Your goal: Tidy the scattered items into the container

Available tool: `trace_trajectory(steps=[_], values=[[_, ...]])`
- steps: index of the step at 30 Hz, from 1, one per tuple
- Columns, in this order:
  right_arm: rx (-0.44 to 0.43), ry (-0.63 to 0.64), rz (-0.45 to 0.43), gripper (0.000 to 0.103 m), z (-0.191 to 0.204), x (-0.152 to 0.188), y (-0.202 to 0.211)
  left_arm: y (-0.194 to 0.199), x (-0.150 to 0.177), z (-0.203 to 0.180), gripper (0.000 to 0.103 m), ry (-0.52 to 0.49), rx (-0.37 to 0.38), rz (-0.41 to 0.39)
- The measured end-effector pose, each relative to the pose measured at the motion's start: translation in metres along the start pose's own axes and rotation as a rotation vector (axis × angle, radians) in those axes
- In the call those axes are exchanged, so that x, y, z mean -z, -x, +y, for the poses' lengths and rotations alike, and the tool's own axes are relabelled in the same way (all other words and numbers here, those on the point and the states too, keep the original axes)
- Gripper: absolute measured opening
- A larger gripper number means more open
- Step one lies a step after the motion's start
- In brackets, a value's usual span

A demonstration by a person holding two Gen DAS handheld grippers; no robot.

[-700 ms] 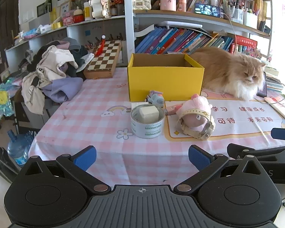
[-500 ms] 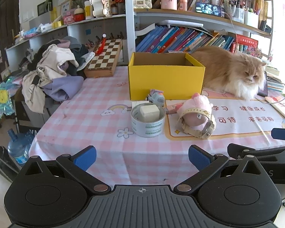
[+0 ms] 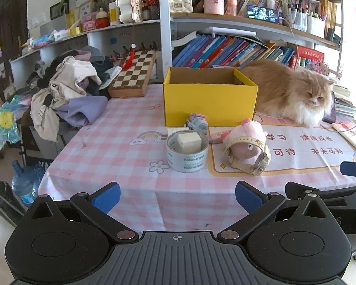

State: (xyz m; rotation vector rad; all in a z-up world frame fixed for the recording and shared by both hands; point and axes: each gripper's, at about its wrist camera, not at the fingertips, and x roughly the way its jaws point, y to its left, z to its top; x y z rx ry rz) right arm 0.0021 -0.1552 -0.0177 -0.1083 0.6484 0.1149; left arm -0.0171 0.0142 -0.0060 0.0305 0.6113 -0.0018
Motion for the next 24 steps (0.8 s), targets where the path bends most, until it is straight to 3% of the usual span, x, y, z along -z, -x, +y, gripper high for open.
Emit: trace_trajectory(steps=[24], values=[[0.0,-0.017,0.006,0.103,-0.002,-0.002,-0.003,-0.008,-0.01,-0.002,0.103,-0.006,0.001,0.024]])
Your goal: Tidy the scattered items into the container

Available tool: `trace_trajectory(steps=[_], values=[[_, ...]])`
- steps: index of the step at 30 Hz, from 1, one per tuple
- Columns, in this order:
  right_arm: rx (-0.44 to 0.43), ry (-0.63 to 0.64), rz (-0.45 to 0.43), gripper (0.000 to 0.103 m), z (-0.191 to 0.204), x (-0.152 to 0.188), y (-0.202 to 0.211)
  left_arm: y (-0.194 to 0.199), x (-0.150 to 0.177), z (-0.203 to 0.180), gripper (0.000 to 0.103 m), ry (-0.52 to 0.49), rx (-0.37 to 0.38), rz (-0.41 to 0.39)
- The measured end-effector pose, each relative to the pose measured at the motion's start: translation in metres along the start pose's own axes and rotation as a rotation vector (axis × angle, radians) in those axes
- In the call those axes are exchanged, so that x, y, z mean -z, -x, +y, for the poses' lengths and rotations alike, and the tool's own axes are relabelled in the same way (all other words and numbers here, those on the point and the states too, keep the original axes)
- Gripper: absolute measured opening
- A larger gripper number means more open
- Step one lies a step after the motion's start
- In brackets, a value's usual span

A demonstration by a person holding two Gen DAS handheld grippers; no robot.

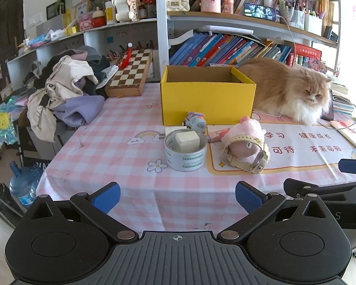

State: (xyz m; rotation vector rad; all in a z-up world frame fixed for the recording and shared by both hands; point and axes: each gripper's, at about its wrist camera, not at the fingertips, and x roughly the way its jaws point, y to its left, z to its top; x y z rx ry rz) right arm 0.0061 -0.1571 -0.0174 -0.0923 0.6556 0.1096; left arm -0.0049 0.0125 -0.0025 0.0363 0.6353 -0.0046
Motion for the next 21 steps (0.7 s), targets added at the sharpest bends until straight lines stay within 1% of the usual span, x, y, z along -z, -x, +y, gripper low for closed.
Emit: trace_trajectory(steps=[13,15,21], values=[[0.0,-0.002,0.003,0.103,-0.0009,-0.003,-0.0042,-0.0036,-0.0023,0.0055,0.103,-0.001,0.008,0.004],[0.0,-0.002,0.002,0.103,0.0001,-0.0035,-0.0046,-0.0049,-0.003,-0.0005,0.103,0.002,-0.001,0.002],[0.002,-0.001,0.007,0.103,0.0047,-0.0055,-0.0069,-0.0071,-0.0033,0.0049,0.103,0.004,0.006,0.006]])
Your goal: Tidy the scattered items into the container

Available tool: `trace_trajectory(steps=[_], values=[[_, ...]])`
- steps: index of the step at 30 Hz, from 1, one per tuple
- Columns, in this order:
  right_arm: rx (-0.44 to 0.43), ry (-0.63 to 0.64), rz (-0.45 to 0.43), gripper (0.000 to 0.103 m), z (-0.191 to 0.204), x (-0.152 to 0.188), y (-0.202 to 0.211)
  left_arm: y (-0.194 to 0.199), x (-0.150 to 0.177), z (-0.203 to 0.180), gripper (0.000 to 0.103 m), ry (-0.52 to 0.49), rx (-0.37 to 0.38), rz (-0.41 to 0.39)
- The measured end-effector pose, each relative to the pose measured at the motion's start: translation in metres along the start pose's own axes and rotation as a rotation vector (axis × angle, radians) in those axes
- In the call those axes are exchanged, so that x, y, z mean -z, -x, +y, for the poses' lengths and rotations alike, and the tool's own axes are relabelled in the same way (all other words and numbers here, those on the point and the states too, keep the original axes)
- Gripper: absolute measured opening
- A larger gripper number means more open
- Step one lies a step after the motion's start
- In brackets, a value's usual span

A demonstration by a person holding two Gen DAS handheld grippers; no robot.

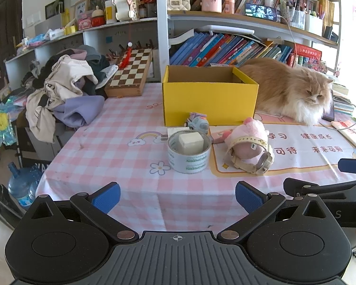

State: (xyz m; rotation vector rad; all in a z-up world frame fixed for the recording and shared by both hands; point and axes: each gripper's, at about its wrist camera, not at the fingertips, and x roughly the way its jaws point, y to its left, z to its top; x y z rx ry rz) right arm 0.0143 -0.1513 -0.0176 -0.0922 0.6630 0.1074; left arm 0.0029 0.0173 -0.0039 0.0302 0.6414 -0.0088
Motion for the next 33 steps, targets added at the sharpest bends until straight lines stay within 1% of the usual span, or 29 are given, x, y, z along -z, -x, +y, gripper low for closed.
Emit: trace_trajectory(steps=[7,14,24,30,33], values=[[-0.001,-0.005,0.007,0.103,0.004,-0.002,-0.003,-0.002,-0.001,0.005,0.103,-0.007,0.001,0.001],[0.006,-0.016,0.01,0.103,0.01,-0.005,-0.005,-0.006,-0.002,0.013,0.103,-0.015,0.02,0.005],[0.005,-0.014,0.003,0.103,0.02,-0.01,-0.007,-0.008,-0.004,0.023,0.103,-0.009,0.015,-0.002],[-0.001,-0.012,0.005,0.103,0.021,-0.014,-0.009,-0.011,-0.005,0.027,0.103,0.001,0.039,0.0],[-0.005,-0.007,0.005,0.101,0.022,-0.015,-0.011,-0.012,-0.006,0.028,0.103,0.005,0.049,-0.002]])
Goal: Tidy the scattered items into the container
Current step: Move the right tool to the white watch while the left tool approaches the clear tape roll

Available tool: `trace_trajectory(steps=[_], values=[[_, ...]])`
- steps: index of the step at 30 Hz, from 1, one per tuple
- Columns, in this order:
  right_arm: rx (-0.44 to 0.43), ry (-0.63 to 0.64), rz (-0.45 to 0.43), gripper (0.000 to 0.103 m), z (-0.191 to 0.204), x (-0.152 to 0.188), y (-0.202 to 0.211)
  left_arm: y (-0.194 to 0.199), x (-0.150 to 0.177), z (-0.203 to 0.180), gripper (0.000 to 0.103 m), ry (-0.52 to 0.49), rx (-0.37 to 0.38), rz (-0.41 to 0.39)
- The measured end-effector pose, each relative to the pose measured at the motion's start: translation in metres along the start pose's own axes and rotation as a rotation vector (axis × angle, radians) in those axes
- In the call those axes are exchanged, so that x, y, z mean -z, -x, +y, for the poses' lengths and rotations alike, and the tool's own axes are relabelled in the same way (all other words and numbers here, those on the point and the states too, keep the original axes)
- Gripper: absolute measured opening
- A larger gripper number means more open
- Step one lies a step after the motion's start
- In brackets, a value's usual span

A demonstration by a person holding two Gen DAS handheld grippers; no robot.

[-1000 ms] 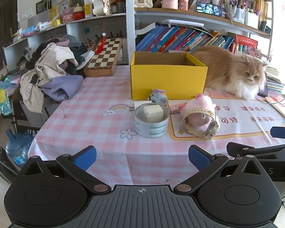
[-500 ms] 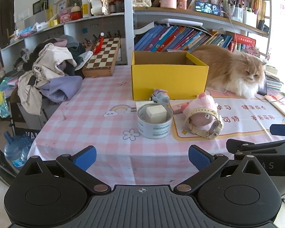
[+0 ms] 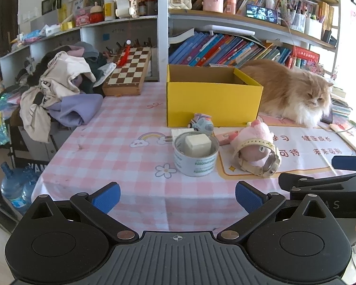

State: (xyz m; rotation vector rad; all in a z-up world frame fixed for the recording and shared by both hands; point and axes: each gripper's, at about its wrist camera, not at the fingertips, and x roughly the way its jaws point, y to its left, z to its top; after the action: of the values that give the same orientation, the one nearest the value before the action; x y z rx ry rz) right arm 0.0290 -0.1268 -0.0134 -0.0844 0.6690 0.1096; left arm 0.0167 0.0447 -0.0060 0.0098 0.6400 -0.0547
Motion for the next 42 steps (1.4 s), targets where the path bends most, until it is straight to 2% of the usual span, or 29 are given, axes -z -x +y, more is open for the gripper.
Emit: trace_trajectory(steps=[6,15,20,31,38,42], values=[[-0.003,0.009,0.002,0.1,0.0,-0.002,-0.005,-0.004,-0.001,-0.001,0.103,-0.014,0.008,-0.006],[-0.026,-0.002,0.021,0.091,-0.004,-0.005,-0.02,-0.017,-0.003,-0.009,0.103,-0.055,-0.001,0.007],[-0.03,-0.016,0.038,0.086,-0.009,-0.007,-0.033,-0.025,-0.003,-0.009,0.103,-0.045,0.003,-0.002],[-0.037,-0.032,0.098,0.071,-0.021,-0.014,-0.069,-0.06,-0.01,-0.01,0.103,-0.041,0.031,0.072],[-0.036,-0.025,0.145,0.07,-0.03,-0.017,-0.092,-0.091,-0.017,-0.01,0.103,-0.003,0.056,0.112],[-0.045,-0.02,0.166,0.066,-0.035,-0.021,-0.105,-0.107,-0.022,-0.012,0.103,-0.018,0.045,0.12]])
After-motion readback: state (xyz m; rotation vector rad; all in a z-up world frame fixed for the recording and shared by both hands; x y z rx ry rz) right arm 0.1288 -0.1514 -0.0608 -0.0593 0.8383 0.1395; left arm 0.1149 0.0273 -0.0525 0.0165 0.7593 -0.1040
